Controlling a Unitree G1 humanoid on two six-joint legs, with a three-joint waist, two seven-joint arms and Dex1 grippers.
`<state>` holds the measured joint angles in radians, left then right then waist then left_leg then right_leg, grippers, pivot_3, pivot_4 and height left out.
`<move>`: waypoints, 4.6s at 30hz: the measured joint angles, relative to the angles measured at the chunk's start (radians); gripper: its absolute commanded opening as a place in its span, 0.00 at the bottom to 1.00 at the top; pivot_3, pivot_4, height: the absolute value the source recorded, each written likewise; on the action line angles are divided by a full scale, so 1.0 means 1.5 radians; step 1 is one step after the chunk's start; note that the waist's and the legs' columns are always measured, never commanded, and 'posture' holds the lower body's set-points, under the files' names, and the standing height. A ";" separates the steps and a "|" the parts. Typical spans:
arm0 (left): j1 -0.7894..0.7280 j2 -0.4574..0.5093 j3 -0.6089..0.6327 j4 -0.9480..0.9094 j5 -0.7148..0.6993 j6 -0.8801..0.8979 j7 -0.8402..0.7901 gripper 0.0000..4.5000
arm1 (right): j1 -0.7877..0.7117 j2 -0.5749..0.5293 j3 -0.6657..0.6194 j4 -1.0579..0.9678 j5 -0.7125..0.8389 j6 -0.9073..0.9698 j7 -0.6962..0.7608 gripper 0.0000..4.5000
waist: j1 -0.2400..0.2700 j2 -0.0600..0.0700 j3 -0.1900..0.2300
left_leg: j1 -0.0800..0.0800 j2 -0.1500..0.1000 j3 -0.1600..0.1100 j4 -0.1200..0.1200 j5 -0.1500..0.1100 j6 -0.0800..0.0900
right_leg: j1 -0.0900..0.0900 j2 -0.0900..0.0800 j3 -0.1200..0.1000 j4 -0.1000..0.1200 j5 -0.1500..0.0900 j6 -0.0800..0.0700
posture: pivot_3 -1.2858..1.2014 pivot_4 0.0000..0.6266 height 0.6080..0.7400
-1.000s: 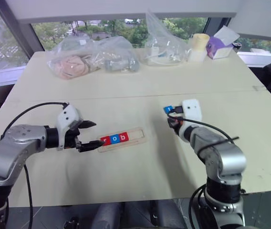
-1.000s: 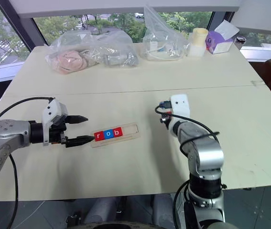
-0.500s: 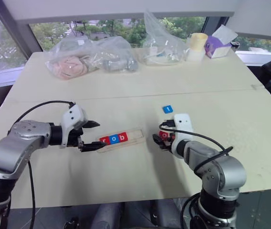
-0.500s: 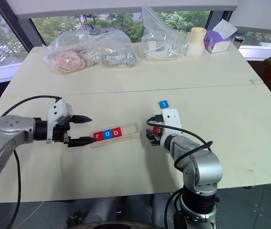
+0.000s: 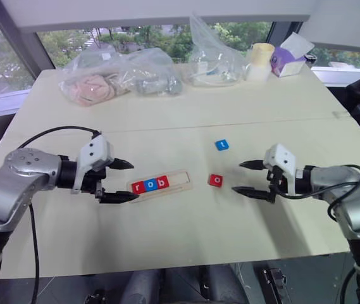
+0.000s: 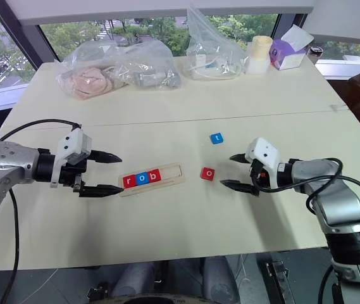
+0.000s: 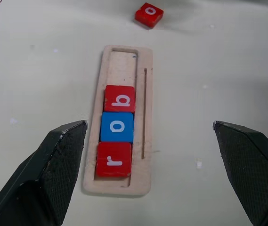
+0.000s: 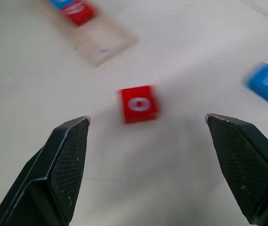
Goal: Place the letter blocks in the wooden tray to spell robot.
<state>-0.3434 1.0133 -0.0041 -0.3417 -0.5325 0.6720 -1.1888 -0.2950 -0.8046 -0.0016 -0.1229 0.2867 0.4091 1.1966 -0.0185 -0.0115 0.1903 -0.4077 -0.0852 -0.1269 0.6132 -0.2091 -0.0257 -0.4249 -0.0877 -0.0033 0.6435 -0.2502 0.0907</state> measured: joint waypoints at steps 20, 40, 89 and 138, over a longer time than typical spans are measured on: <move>0.077 0.031 0.032 -0.100 -0.037 0.028 0.031 1.00 | -0.104 0.109 0.102 0.258 -0.083 -0.160 -0.020 0.26 | 0.004 -0.001 0.001 | 0.000 -0.001 -0.001 0.000 0.000 0.000 | 0.000 0.000 0.001 0.000 0.000 -0.001 | 0.52 0.24 1.00; 0.121 0.038 0.047 -0.051 -0.013 0.028 0.054 1.00 | -0.310 0.224 0.241 0.253 -0.091 -0.074 0.065 0.26 | 0.005 0.000 0.001 | -0.001 -0.002 -0.001 0.000 0.000 0.000 | -0.001 0.000 0.000 0.001 0.001 0.000 | 0.52 0.24 1.00; 0.065 -0.070 0.091 -0.058 -0.067 0.056 0.165 1.00 | -0.153 0.374 -0.092 0.109 -0.116 0.218 -0.531 0.99 | -0.001 0.001 0.000 | 0.000 -0.001 -0.002 -0.001 0.001 -0.001 | -0.003 0.000 0.002 0.004 0.001 0.000 | 0.52 0.24 1.00; -0.036 -0.116 -0.004 0.062 0.010 -0.022 0.109 1.00 | 0.045 0.524 -0.013 -0.390 -0.114 0.704 -0.759 0.99 | 0.002 0.001 0.000 | 0.000 0.003 -0.002 -0.001 0.003 -0.004 | -0.002 0.005 0.000 0.001 0.003 -0.006 | 0.52 0.24 1.00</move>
<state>-0.3969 0.8394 -0.0101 -0.2492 -0.5170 0.6393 -1.0249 -0.2274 -0.0186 -0.0211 -0.7076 0.1155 1.4650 0.0575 -0.0156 -0.0106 0.1909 -0.4078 -0.0804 -0.1305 0.6120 -0.2048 -0.0324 -0.4280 -0.0807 -0.0030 0.6457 -0.2463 0.0817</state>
